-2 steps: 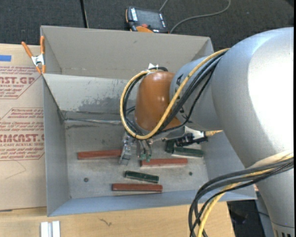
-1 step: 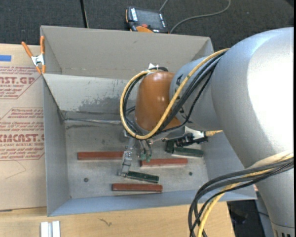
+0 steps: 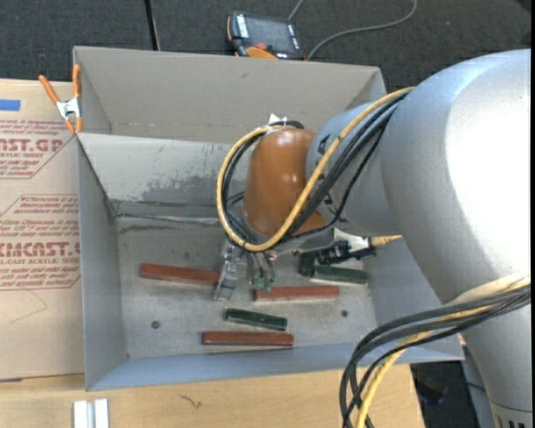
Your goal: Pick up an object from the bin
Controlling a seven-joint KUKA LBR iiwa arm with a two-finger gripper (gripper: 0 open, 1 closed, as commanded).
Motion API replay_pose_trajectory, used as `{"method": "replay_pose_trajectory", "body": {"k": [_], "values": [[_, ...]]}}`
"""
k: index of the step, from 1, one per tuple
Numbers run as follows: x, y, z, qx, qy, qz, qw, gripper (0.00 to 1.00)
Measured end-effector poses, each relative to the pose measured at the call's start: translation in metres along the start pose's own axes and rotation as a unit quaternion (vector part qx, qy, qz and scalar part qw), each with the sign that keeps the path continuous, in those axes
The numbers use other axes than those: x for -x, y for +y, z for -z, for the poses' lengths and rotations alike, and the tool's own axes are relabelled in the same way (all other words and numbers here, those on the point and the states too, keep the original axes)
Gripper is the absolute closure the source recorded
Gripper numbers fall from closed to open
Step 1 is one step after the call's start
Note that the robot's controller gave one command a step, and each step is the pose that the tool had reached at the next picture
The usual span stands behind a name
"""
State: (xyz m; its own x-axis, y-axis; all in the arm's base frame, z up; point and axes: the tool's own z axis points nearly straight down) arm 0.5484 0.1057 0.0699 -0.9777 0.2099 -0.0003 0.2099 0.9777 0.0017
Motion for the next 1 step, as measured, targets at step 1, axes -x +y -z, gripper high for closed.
{"method": "replay_pose_trajectory", "body": {"k": [1], "values": [[-0.0333, 0.0336, 0.1361, 0.001, -0.0032, 0.061, 0.9981, 1.00]]}}
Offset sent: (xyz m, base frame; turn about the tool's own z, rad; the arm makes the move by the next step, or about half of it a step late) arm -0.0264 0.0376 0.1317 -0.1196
